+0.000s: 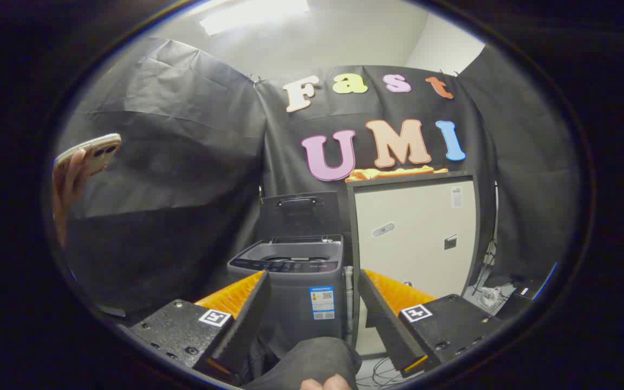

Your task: Put the clothes into the washing machine and then close the washing machine lid.

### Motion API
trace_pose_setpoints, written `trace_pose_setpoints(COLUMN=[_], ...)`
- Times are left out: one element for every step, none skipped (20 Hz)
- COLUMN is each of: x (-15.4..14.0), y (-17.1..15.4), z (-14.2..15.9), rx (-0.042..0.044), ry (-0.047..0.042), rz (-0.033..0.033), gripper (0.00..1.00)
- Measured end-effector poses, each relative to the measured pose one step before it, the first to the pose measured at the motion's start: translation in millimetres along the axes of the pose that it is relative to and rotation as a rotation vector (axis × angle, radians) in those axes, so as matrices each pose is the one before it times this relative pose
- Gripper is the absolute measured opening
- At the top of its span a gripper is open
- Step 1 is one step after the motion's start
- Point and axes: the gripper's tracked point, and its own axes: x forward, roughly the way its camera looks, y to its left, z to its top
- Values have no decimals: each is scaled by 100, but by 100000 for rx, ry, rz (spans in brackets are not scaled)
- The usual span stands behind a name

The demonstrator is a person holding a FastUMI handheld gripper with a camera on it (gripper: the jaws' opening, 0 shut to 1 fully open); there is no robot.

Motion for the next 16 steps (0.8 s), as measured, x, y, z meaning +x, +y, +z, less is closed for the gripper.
trace_pose_setpoints(x=[-96, 37, -8, 9, -3, -40, -30, -5, 68, -2, -66, 57, 34, -25, -8, 6], y=[57, -42, 106, -43, -35, -11, -45, -40, -110, 29, 68, 16, 41, 18, -26, 7], z=[18, -3, 2, 122, 66, 143, -58, -33, -4, 93, -135, 41, -57, -3, -69, 15], rx=[115, -63, -163, -135, 48, 148, 129, 66, 35, 69, -9, -56, -50, -41, -156, -14], ry=[-128, 155, -122, -225, -221, -350, -48, 55, 122, 19, 155, -37, 83, 90, 185, 63], rz=[125, -56, 126, -130, -49, 35, -161, -23, -254, 38, 27, -64, 142, 122, -95, 113], gripper=[98, 98, 98, 98, 98, 98, 98, 98, 98, 98, 98, 98, 98, 98, 98, 98])
